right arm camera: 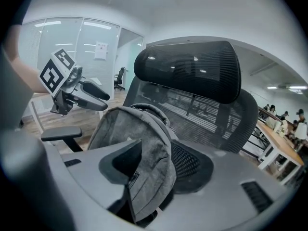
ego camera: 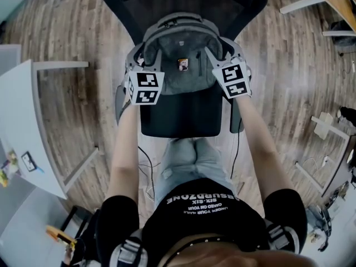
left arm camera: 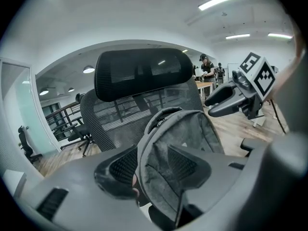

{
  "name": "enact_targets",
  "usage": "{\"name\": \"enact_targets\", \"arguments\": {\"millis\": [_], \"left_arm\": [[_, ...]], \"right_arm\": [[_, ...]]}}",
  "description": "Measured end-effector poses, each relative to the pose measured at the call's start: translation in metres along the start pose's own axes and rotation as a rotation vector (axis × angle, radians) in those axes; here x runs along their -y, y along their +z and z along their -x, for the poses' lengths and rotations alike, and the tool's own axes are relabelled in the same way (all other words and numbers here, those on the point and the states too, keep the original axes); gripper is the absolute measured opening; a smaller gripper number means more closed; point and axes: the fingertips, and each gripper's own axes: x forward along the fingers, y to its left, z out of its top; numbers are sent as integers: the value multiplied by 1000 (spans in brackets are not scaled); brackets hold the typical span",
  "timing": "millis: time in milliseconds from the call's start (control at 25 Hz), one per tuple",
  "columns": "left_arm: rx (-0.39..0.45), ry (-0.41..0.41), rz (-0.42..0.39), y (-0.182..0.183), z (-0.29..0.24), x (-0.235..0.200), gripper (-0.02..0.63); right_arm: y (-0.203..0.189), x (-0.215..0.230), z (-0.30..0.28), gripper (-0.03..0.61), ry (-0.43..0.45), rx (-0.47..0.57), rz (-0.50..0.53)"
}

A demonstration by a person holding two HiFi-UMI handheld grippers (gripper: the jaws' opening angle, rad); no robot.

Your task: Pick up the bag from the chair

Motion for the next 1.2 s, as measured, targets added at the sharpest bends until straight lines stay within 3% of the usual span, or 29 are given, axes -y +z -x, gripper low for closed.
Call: {"name": "enact_targets", "arguments": {"millis": [640,880,960,1200], "left_arm": [[-111,-31,-74,-25,-41,-7,183],[-134,-33,-52,-34,-51,-6,183],[-118,-13,-34,-35,-53,-8,182],[-120,26,-48,-40,-57,-9,143]], "right_arm": [[-22,12,-41,196,-19,-113,105],[-38,12,-49,191,-44,-162,152],[-38,15,-49,140,-75,-140,149],[-43,16,-51,127,-88,-116,85]]}}
